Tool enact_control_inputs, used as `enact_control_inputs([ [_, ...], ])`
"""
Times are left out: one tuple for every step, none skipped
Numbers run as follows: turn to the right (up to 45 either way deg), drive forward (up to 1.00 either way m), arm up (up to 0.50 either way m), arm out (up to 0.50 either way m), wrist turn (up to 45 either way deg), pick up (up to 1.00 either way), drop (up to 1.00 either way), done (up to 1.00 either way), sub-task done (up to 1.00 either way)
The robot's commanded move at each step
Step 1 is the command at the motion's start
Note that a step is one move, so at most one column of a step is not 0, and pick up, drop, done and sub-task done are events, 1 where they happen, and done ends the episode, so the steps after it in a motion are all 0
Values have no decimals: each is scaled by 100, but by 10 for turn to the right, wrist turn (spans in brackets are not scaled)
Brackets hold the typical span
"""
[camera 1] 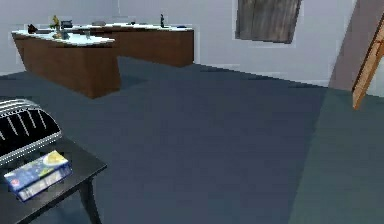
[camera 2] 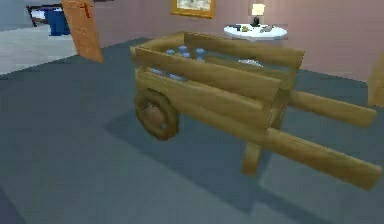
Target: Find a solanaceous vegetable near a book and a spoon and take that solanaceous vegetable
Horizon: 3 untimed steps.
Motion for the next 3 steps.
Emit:
enact_control_inputs([
  [450,0,0,0,0,0,0,0,0],
  [450,0,0,0,0,0,0,0,0],
  [0,10,0,0,0,0,0,0,0],
])
